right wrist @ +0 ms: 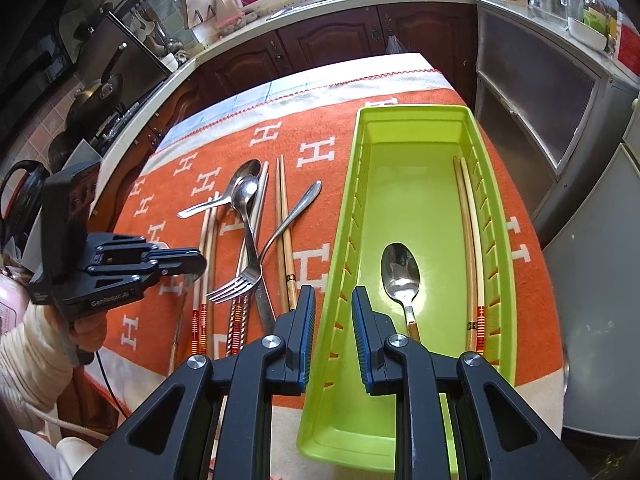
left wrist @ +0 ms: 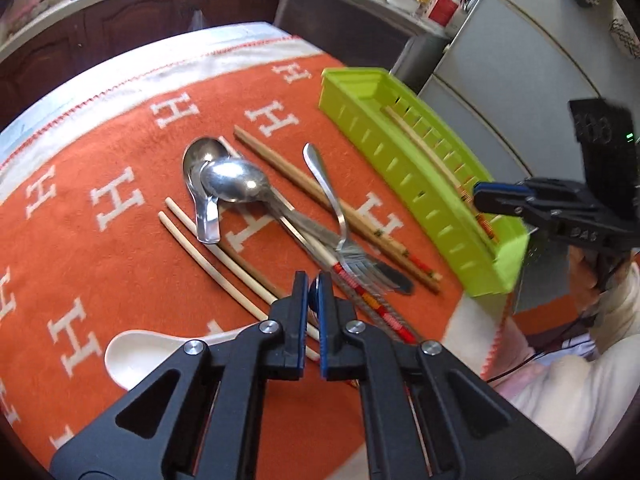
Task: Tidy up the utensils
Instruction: 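Lift the teaspoon with the left tool and carry it toward the green tray, then lower the teaspoon into the green tray and open the left tool, then move the left tool back over the pile toward the white ceramic spoon, then grasp the white ceramic spoon with the left tool while the right tool grasps a steel spoon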
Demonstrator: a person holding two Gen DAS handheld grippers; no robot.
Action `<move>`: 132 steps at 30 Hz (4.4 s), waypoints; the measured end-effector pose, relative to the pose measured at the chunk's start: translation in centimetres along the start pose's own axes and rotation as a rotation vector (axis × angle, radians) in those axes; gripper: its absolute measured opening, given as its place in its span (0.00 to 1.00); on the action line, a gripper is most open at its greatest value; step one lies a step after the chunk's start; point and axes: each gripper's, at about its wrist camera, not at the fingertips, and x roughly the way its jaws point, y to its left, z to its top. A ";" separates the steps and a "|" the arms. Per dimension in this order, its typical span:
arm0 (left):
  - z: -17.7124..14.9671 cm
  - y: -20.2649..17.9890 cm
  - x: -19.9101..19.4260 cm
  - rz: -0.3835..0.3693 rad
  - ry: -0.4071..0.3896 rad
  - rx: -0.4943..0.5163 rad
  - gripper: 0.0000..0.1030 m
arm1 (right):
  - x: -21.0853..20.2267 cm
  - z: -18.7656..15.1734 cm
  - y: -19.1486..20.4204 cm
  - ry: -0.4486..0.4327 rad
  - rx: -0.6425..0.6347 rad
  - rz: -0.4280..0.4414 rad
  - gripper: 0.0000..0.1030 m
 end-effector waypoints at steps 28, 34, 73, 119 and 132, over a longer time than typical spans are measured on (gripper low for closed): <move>10.9 -12.0 7.6 0.007 0.002 -0.087 0.02 | -6.4 -1.8 -8.8 -0.086 0.199 -0.141 0.19; 10.6 -12.0 9.2 0.050 0.033 -0.059 0.03 | -5.7 -1.5 -8.4 -0.077 0.185 -0.176 0.23; -2.7 -4.9 -4.3 0.315 -0.065 -0.361 0.03 | -4.4 -2.1 4.8 -0.042 -0.082 -0.086 0.32; -8.1 11.2 -2.3 0.301 -0.147 -0.837 0.25 | 7.1 5.1 10.4 0.082 -0.176 0.045 0.32; -5.5 9.5 -0.1 0.345 -0.227 -0.705 0.10 | 8.3 5.9 9.4 0.093 -0.152 0.042 0.32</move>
